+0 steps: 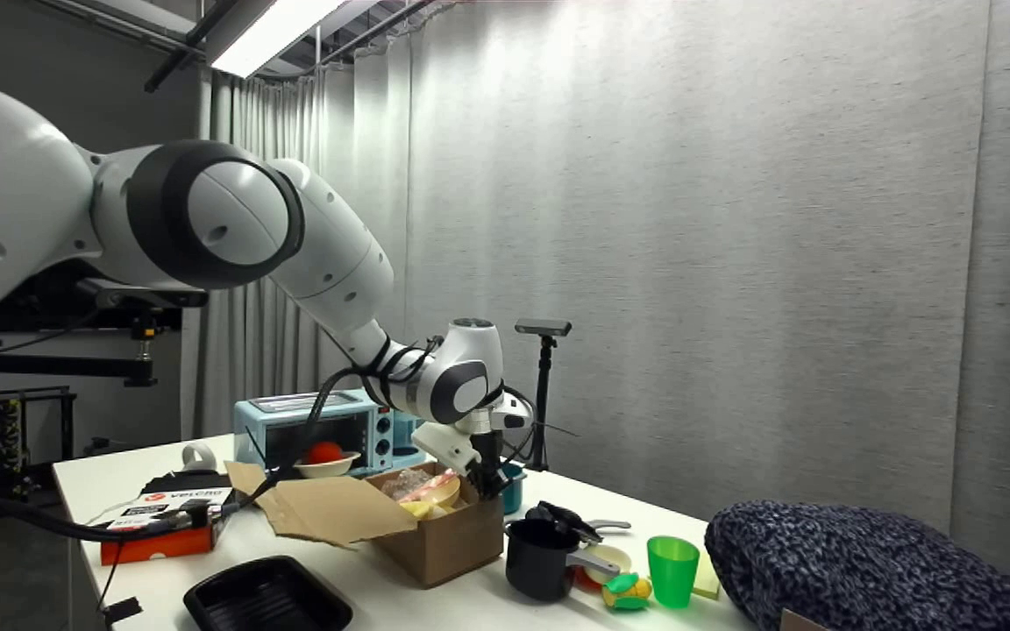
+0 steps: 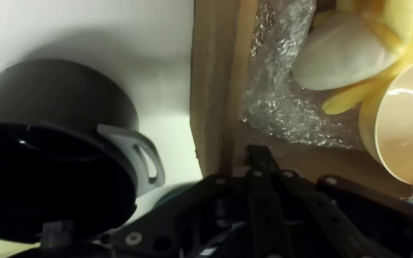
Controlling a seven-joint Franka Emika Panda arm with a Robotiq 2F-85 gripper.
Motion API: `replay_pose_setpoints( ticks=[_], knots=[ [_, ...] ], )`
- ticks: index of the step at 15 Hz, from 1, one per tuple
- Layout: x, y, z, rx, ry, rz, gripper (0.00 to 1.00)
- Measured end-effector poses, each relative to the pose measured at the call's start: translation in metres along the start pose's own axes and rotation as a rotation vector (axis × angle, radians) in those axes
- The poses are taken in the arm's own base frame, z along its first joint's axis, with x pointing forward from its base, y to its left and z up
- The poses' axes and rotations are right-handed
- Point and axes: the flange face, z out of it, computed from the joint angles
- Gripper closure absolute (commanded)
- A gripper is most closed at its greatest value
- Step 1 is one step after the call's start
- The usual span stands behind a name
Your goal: Move the box closer to the blue pot then close it
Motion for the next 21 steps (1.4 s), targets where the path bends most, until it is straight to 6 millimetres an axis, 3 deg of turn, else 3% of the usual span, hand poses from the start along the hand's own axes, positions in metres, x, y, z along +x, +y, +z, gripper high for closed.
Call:
replay_pose_setpoints(
  ticks=[6,11,14,21],
  knots=[
    [0.029,0.004,0.017,-0.064,0.064,0.011,1.0],
    [0.044,-0.01,0.012,-0.042,0.099,0.012,1.0],
    [0.052,-0.028,-0.007,-0.001,0.099,0.015,1.0],
    [0.054,-0.066,-0.082,0.169,-0.048,-0.042,1.0]
  ],
)
